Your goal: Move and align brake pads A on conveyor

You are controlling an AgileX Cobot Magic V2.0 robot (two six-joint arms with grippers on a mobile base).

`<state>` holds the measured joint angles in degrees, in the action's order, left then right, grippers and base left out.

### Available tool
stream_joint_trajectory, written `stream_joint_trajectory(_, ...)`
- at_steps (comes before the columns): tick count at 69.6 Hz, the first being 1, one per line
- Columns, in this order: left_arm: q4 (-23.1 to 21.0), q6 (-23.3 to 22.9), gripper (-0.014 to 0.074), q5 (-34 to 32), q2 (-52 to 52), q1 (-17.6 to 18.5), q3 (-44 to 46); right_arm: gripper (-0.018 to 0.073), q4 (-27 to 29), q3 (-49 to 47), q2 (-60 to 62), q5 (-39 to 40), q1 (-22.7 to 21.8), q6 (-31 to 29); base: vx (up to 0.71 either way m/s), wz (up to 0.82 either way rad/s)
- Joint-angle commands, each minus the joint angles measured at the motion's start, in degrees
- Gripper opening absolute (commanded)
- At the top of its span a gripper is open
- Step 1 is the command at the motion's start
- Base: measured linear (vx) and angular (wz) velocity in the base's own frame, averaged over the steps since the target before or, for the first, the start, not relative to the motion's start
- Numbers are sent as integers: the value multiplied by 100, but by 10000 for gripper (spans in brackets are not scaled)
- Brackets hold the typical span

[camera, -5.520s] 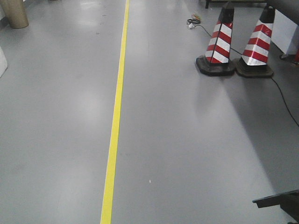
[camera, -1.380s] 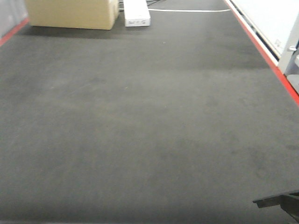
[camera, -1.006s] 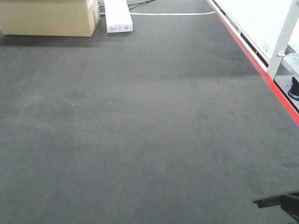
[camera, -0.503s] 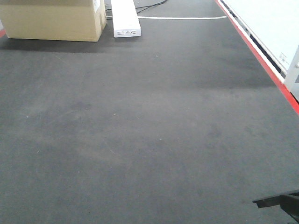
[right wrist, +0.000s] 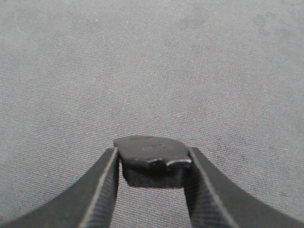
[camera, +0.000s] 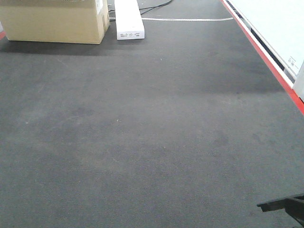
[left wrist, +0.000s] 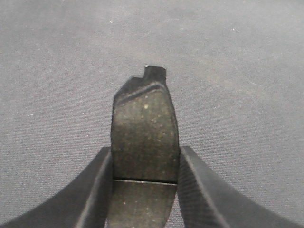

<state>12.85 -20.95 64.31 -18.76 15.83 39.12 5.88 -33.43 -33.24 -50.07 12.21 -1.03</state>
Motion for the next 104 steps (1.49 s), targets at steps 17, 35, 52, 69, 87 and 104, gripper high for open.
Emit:
stream_joint_trajectory(17, 96, -47, -6, -414, -81, -3, 148, -12, -4, -168, -13, 405, -9, -60, 0, 0)
stream_joint_trajectory(35, 96, -47, -6, -414, -81, -3, 148, -12, -4, -168, -13, 405, -9, -60, 0, 0)
stream_joint_trajectory(52, 96, -47, -6, -414, -81, -3, 148, -12, -4, -168, -13, 405, -9, -60, 0, 0)
stream_joint_trajectory(69, 101, -47, -6, -449, -81, -3, 148, -12, -4, -168, -13, 405, -9, -60, 0, 0)
stream_joint_trajectory(87, 45, -47, -6, -464, -81, -3, 148, -12, -4, -168, -13, 405, -9, -60, 0, 0)
stream_joint_trajectory(104, -229, -65, -6, -994, -177, -3, 167, -12, -4, -168, -13, 405, -9, -60, 0, 0)
